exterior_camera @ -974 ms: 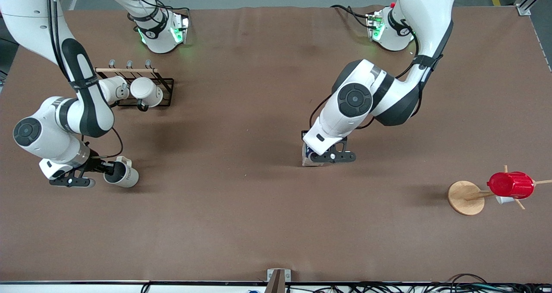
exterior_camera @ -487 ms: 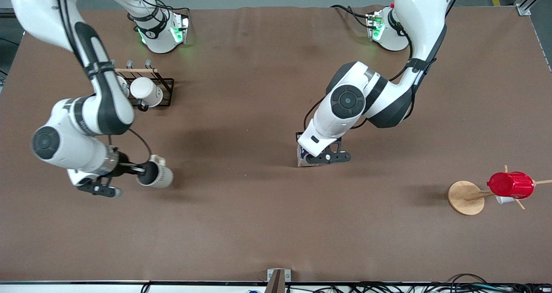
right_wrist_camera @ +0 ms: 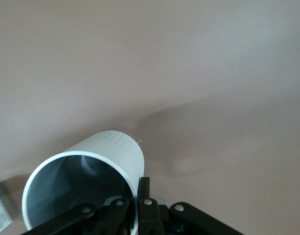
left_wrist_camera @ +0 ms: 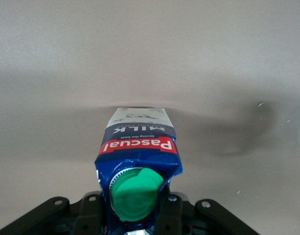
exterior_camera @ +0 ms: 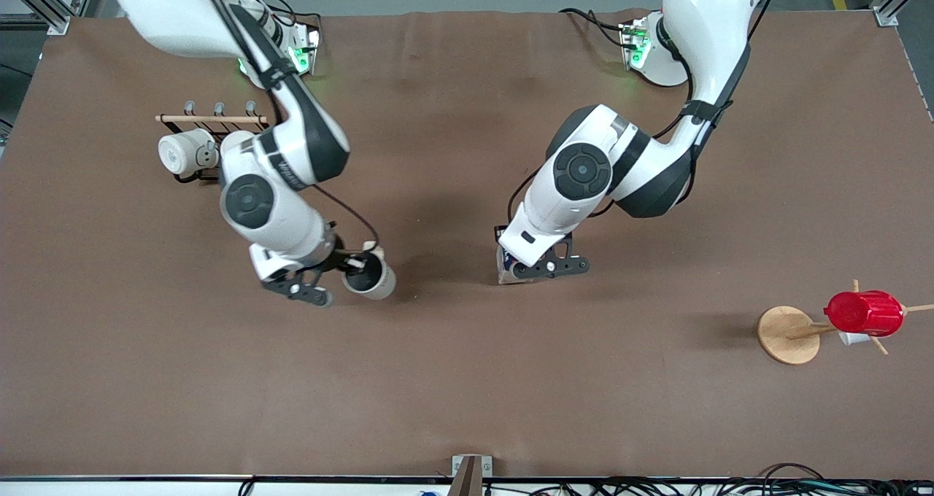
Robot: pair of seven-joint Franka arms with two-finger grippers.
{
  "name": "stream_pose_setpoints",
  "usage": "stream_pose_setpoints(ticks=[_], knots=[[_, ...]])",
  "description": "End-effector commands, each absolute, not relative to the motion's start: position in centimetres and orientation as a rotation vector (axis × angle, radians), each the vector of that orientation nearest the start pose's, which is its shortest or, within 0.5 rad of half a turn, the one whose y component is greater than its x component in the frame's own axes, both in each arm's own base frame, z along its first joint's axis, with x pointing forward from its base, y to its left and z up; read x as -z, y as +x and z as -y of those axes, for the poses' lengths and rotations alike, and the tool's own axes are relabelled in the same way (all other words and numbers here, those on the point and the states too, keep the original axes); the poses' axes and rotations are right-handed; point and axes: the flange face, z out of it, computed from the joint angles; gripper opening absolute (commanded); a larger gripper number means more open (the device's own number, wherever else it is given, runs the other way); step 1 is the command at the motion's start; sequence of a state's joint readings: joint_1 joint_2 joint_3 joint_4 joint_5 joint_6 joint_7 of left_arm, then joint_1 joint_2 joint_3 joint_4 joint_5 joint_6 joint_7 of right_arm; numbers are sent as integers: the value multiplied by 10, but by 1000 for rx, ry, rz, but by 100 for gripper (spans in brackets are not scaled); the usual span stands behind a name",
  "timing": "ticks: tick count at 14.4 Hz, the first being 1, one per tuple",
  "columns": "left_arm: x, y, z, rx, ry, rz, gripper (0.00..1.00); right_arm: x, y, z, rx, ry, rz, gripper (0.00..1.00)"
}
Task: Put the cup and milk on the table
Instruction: 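Bring the mug and carton together at the table middle with both grippers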
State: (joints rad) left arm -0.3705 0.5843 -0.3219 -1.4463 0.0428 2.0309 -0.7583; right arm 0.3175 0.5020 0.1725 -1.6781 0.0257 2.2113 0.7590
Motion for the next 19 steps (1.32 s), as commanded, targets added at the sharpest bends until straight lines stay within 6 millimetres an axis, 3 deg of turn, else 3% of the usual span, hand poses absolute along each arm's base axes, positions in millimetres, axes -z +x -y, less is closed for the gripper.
stream_pose_setpoints(ticks=[1,3,8,12,13,14,16,18,19], knots=[[-365,579,428,-74,-3273,195,33,-301,603,-362,-33,-2989,-515,0],[-361,581,429,-69,-3278,205,33,-290,608,-385,11,-3001,-569,0],[-354,576,439,-70,-3282,250,33,-261,597,-432,29,-2993,-558,0],[-346,570,455,-43,-3306,283,33,-255,583,-451,20,-3006,-511,3],[-346,571,456,-33,-3310,287,33,-254,583,-452,19,-3005,-511,8],[-347,572,457,-25,-3316,300,33,-251,582,-452,14,-3008,-512,34],[-347,572,464,-24,-3320,323,33,-251,581,-454,34,-3023,-489,100],[-344,571,465,-29,-3315,324,36,-261,585,-448,45,-3021,-497,100],[-343,571,465,-31,-3314,324,42,-275,588,-446,62,-3013,-496,100]])
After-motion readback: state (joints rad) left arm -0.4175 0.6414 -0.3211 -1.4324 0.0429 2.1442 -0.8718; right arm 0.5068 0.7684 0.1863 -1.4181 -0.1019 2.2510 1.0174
